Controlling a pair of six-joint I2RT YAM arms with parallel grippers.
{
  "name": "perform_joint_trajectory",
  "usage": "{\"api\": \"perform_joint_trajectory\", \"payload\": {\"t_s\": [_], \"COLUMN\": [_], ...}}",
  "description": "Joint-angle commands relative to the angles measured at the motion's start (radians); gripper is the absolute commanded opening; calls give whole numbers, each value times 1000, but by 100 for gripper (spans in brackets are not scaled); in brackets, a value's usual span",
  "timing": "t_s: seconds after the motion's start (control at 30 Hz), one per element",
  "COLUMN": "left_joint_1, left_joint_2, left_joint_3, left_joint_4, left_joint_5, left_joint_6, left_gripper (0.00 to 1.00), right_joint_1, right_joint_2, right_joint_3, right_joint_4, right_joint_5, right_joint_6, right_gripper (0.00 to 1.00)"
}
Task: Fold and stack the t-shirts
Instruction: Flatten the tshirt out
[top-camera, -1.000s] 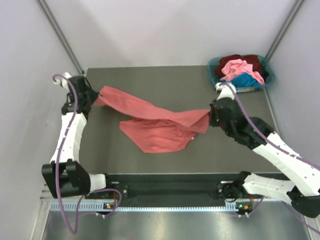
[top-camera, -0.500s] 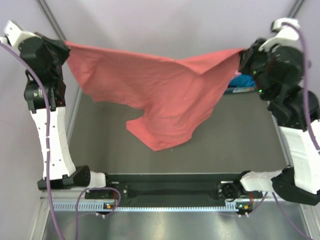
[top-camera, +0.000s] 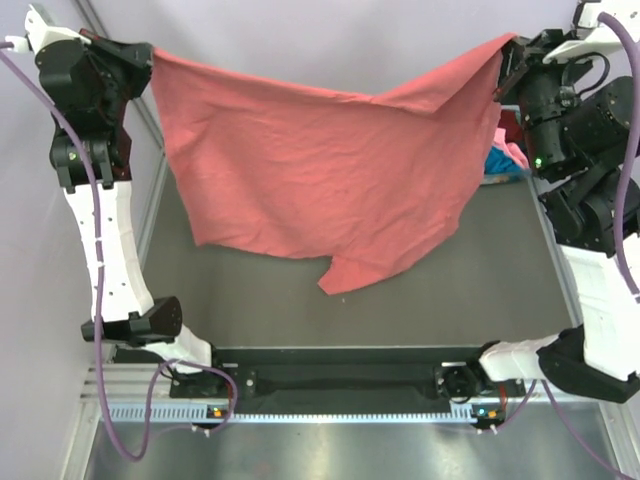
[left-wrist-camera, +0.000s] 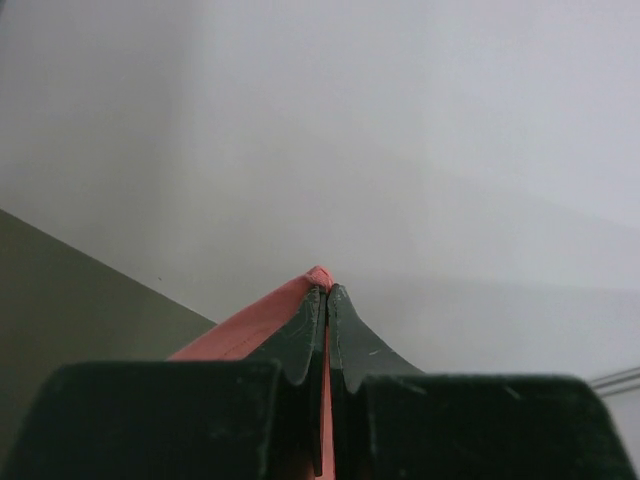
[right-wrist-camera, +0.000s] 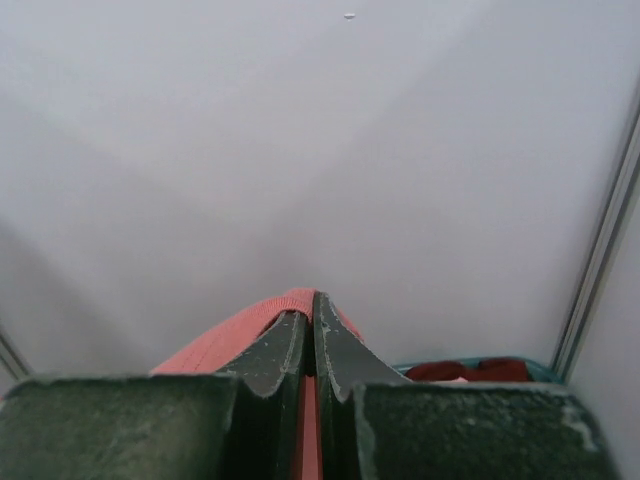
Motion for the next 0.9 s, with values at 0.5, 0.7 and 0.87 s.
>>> {"api": "perform_joint_trajectory", "payload": {"t_s": [0.5, 0.7, 0.87], "left_joint_1": [7, 7, 7], "left_joint_2": [-482, -423, -320], "left_joint_3": [-74, -57, -110], "left_joint_4": [-73, -154, -169], "left_joint_5": [57, 82, 92], "left_joint_6": [-6, 3, 61], "left_gripper": [0, 0, 0], "right_joint_1": [-11, -11, -11], "right_joint_2": [-581, -471, -316], "right_joint_3": [-172, -91, -130], "right_joint_4": [-82, -205, -220], "right_joint_5": [-293, -256, -176], "right_joint_6": [164, 101, 24], "right_gripper": [0, 0, 0]}}
